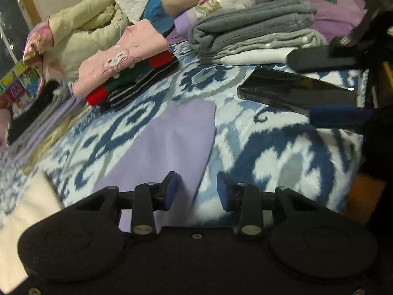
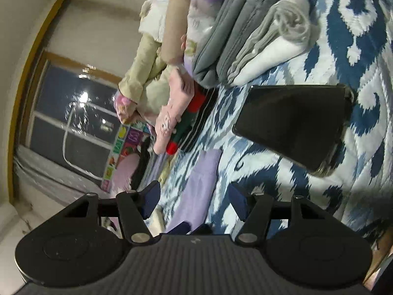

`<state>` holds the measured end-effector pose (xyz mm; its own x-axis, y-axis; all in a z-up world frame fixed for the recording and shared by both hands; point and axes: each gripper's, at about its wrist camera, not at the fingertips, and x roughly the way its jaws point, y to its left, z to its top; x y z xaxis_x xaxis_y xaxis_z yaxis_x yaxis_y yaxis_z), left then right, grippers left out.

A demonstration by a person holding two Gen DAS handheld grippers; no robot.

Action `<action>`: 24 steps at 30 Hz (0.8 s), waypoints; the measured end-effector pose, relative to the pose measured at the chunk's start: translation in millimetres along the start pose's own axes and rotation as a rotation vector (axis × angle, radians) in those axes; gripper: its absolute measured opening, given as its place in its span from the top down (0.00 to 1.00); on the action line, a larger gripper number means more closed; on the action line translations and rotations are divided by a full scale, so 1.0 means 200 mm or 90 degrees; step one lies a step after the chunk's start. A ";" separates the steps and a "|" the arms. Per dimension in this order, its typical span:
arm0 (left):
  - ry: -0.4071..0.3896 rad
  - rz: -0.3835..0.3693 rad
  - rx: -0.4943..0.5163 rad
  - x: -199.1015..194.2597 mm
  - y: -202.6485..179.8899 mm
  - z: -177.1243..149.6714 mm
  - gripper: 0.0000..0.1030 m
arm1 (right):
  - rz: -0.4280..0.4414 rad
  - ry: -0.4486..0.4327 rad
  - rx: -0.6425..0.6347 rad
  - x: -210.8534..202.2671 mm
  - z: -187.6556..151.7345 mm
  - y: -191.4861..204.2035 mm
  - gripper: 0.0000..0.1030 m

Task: Fold clothes
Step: 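Grasp the lavender sleeve cuff with the left gripper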

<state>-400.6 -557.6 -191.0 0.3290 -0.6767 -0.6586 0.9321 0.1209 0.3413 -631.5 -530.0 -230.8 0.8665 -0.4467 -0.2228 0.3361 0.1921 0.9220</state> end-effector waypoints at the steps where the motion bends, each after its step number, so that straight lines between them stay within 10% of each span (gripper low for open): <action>1: 0.002 0.010 0.008 0.02 -0.01 0.02 0.67 | 0.004 -0.005 0.005 -0.01 0.01 -0.01 0.37; 11: 0.019 0.137 0.140 0.22 -0.18 0.16 0.67 | -0.011 -0.044 0.095 -0.03 0.08 -0.13 0.35; 13: 0.028 0.145 0.134 0.25 -0.17 0.18 0.86 | -0.013 -0.055 0.098 -0.03 0.09 -0.14 0.35; 24: -0.051 0.080 -0.130 -0.13 0.37 0.22 0.98 | -0.002 -0.034 -0.090 0.04 -0.04 0.10 0.35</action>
<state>-346.2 -561.8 -119.1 0.4389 -0.7018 -0.5611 0.8985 0.3463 0.2696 -614.3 -523.3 -215.8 0.8456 -0.4929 -0.2049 0.3909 0.3104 0.8665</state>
